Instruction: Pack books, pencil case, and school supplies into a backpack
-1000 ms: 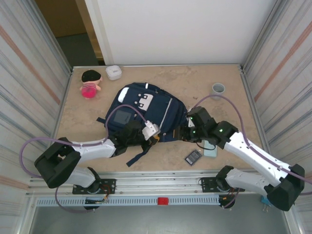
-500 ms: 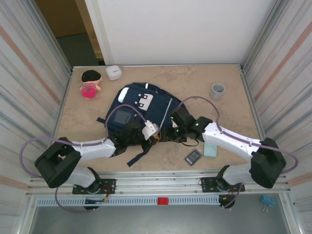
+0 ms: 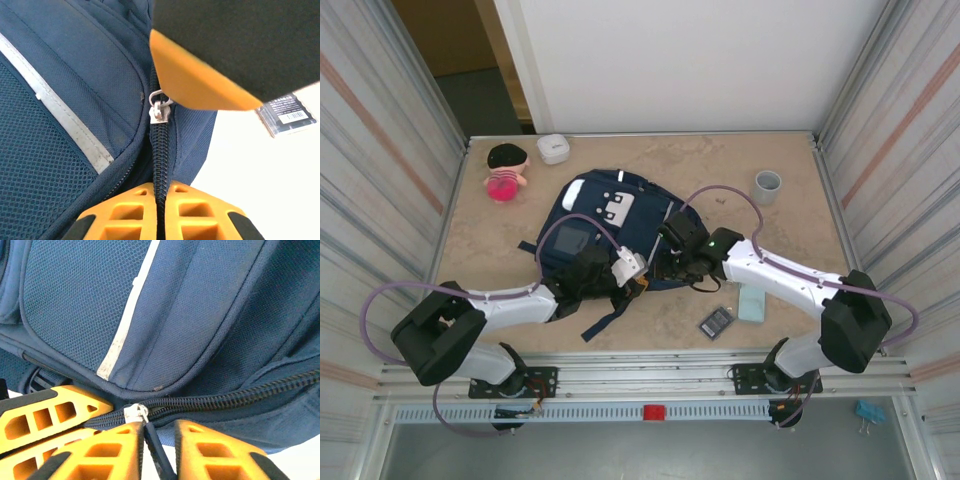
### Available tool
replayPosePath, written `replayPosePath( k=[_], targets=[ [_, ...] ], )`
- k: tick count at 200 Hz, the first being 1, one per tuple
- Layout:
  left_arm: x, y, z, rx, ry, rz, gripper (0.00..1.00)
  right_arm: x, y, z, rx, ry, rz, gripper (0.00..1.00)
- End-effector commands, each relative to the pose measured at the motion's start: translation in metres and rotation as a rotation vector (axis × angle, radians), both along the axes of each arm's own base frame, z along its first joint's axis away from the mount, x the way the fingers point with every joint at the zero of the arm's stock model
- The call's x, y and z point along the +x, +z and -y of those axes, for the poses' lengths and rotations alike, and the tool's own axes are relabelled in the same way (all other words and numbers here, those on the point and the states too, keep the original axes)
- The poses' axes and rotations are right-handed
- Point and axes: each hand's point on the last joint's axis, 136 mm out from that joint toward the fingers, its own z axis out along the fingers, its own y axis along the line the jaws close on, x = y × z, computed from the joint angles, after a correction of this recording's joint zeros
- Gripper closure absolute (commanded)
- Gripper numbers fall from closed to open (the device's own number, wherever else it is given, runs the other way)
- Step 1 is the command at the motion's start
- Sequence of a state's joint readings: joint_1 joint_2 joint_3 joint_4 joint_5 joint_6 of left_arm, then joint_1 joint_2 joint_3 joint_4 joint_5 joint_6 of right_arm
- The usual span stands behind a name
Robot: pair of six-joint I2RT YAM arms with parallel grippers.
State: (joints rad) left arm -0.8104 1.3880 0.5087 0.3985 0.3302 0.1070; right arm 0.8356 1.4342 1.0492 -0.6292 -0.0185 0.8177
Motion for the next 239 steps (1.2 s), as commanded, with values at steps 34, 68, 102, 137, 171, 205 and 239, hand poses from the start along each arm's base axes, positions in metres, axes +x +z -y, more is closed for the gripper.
replayPosePath(
  k=[34,68,102,137,171,205,239],
  targets=[
    [0.01,0.035,0.012,-0.088,-0.017,0.066,1.0,0.004,-0.007,0.015,-0.083,0.014,-0.002,0.85],
    [0.01,0.036,0.013,-0.082,-0.023,0.072,1.0,0.003,-0.009,0.004,-0.022,0.078,-0.039,0.89],
    [0.01,0.031,0.007,-0.053,-0.007,0.075,1.0,0.009,-0.004,0.024,-0.013,0.036,-0.047,1.0],
    [0.009,0.022,-0.01,0.03,0.017,0.097,1.0,0.018,0.0,0.062,0.053,-0.029,-0.071,1.0],
    [0.008,0.019,-0.029,0.092,0.041,0.118,1.0,0.017,0.008,0.067,0.18,0.039,-0.081,1.0],
    [0.002,0.016,-0.034,0.128,0.025,0.104,0.93,0.007,0.02,0.035,0.371,0.146,-0.141,1.0],
    [-0.004,0.023,-0.034,0.068,0.047,0.06,0.77,0.002,0.017,0.032,0.378,0.154,-0.162,1.0]
  ],
)
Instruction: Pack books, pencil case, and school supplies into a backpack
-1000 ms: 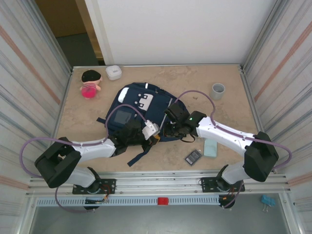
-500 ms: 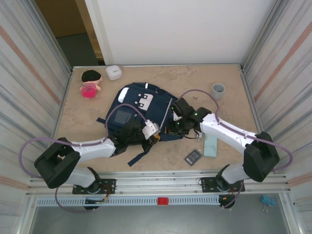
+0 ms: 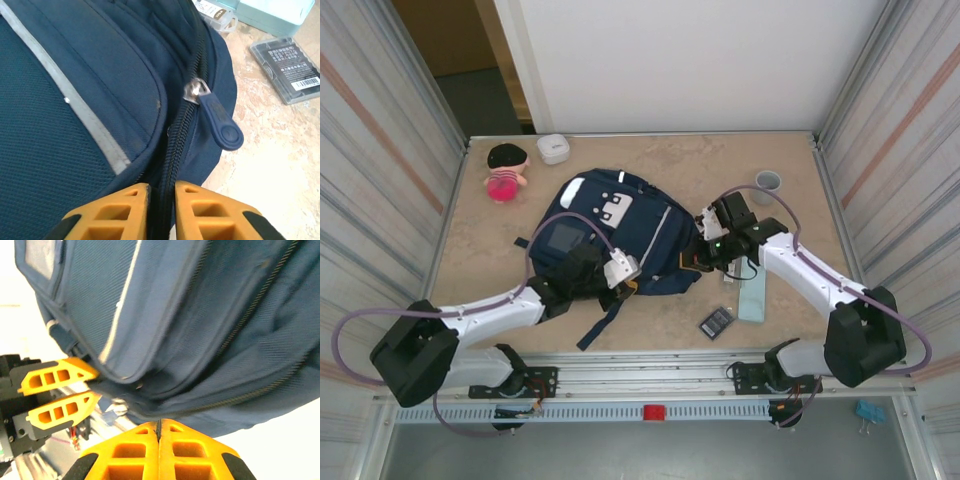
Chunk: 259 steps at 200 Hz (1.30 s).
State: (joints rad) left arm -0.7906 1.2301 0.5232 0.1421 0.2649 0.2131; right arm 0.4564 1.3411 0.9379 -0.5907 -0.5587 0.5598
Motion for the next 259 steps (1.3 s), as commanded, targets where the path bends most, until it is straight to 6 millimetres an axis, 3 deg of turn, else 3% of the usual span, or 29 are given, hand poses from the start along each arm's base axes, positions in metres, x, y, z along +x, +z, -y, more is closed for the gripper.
replayPosePath(
  k=[1,4,13,24,38,64,85,111,149,166,186,214,259],
  targets=[
    [0.001,0.016,-0.004,-0.057,0.03,0.014,0.77,-0.009,0.001,-0.007,0.042,0.059,-0.014,1.0],
    [0.0,0.016,-0.004,-0.06,0.03,0.011,0.77,-0.011,0.002,-0.008,0.045,0.06,-0.017,1.0],
    [-0.002,0.015,-0.003,-0.067,0.027,0.012,0.78,-0.014,0.005,-0.013,0.062,0.062,-0.03,0.83],
    [-0.004,0.015,-0.003,-0.072,0.023,0.015,0.8,-0.02,0.007,-0.02,0.072,0.064,-0.045,0.69],
    [-0.002,0.013,-0.005,-0.069,0.036,0.016,0.79,-0.031,0.007,-0.024,0.024,0.069,-0.038,0.62],
    [-0.005,0.012,-0.002,-0.036,-0.016,0.05,0.57,-0.043,-0.001,-0.021,-0.062,0.06,-0.034,0.6],
    [-0.016,-0.004,0.003,0.114,-0.167,0.132,0.46,-0.046,-0.008,-0.021,-0.047,0.026,-0.047,0.59],
    [-0.016,-0.014,0.014,0.185,-0.282,0.187,0.41,-0.047,-0.01,-0.023,-0.012,-0.003,-0.055,0.58],
    [-0.009,-0.033,0.025,0.254,-0.295,0.187,0.4,-0.049,-0.012,-0.015,-0.006,-0.04,-0.053,0.57],
    [-0.009,-0.042,0.028,0.268,-0.286,0.185,0.46,-0.05,-0.013,-0.013,0.008,-0.053,-0.058,0.57],
    [-0.013,-0.043,0.034,0.239,-0.285,0.179,0.62,-0.051,-0.015,-0.008,0.015,-0.073,-0.066,0.56],
    [-0.023,-0.029,0.041,0.123,-0.279,0.153,0.92,-0.058,-0.023,-0.011,0.002,-0.05,-0.056,0.55],
    [-0.029,-0.019,0.045,0.061,-0.291,0.14,0.99,-0.06,-0.034,-0.028,0.055,-0.024,-0.048,0.54]
  ],
)
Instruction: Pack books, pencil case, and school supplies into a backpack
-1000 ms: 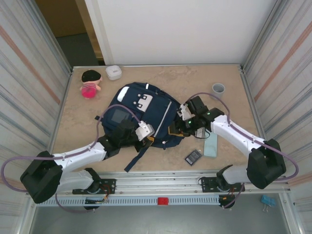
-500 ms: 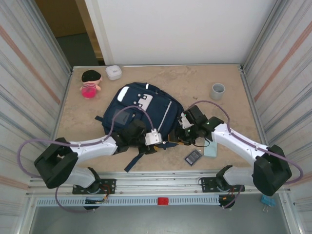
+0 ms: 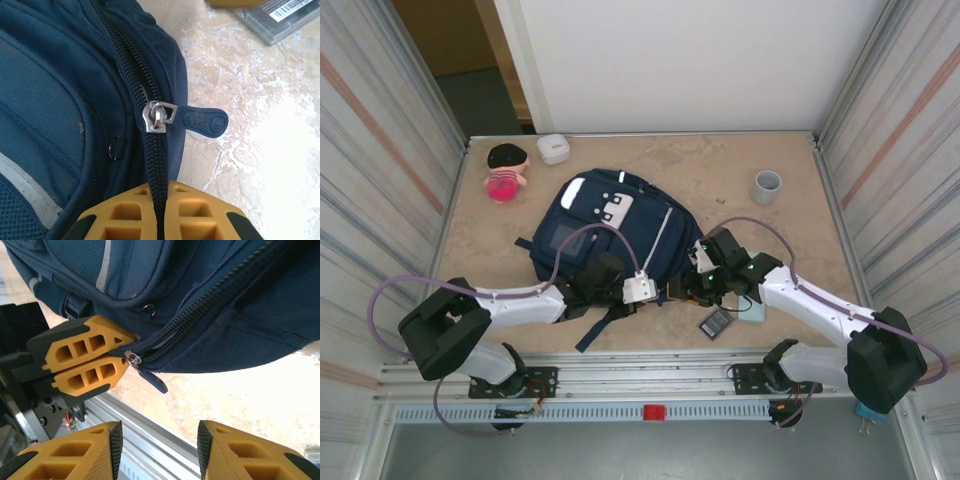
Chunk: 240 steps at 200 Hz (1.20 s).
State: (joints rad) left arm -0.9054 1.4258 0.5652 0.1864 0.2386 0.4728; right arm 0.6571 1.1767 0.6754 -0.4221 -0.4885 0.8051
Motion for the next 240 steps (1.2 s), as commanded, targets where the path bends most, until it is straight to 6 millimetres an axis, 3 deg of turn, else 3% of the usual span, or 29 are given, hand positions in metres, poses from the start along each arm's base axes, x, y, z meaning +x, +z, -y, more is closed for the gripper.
replayPosePath(
  k=[1,57,108,118,131,148,172,216,240],
  targets=[
    [-0.008,0.023,0.014,-0.11,-0.042,-0.004,0.99,0.006,0.001,-0.011,0.045,-0.006,0.023,0.54],
    [-0.005,0.038,0.018,-0.179,-0.032,-0.015,1.0,0.008,-0.009,-0.027,0.029,0.064,0.059,0.53],
    [-0.008,0.051,0.022,-0.225,-0.049,-0.018,1.0,0.023,-0.012,-0.042,0.032,0.087,0.117,0.54],
    [-0.008,0.052,0.022,-0.227,-0.046,-0.017,1.0,0.026,-0.011,-0.043,0.029,0.087,0.129,0.57],
    [-0.006,0.051,0.02,-0.219,-0.032,-0.012,1.0,0.029,-0.011,-0.04,0.0,0.078,0.139,0.71],
    [0.0,0.046,0.015,-0.186,0.009,-0.007,1.0,0.03,-0.011,-0.029,-0.064,0.057,0.143,0.86],
    [0.006,0.038,0.007,-0.135,0.063,0.0,1.0,0.03,-0.007,-0.012,-0.113,0.036,0.137,1.0],
    [0.009,0.03,-0.006,-0.083,0.114,0.002,1.0,0.027,-0.008,0.038,-0.189,0.013,0.081,1.0],
    [0.009,0.027,-0.012,-0.059,0.13,0.001,1.0,0.03,-0.004,0.055,-0.192,0.022,0.063,1.0]
  ],
)
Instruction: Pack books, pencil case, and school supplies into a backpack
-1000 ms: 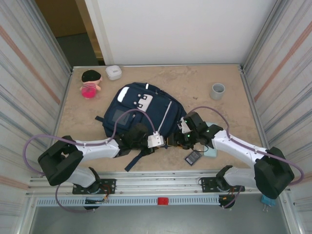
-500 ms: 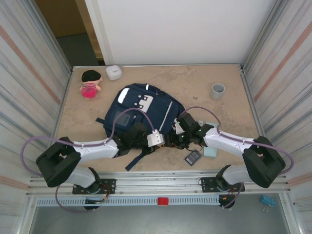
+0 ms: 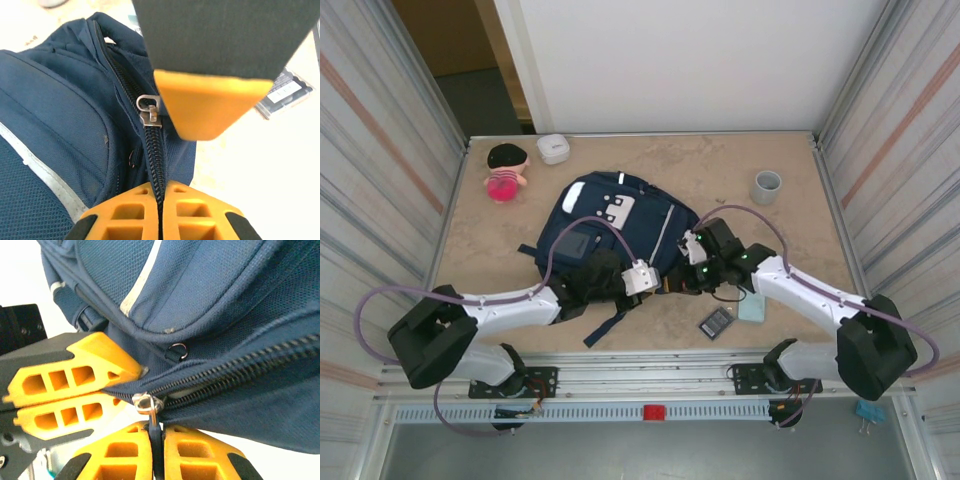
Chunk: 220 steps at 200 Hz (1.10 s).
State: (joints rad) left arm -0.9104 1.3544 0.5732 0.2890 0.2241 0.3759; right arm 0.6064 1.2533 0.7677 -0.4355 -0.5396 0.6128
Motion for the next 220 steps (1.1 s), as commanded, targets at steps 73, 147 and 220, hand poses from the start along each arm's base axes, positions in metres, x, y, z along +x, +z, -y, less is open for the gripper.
replayPosePath(
  k=[73,147,220],
  targets=[
    [-0.005,-0.024,-0.033,0.143,0.074,-0.069,0.99,0.008,-0.009,0.058,-0.174,-0.028,-0.072,1.0],
    [-0.012,-0.012,-0.02,0.039,0.046,-0.109,0.96,-0.014,0.0,0.009,-0.072,0.16,0.006,1.0],
    [-0.013,0.005,-0.012,-0.029,0.012,-0.089,0.96,-0.011,-0.016,-0.001,-0.084,0.196,-0.016,0.81]
  ],
)
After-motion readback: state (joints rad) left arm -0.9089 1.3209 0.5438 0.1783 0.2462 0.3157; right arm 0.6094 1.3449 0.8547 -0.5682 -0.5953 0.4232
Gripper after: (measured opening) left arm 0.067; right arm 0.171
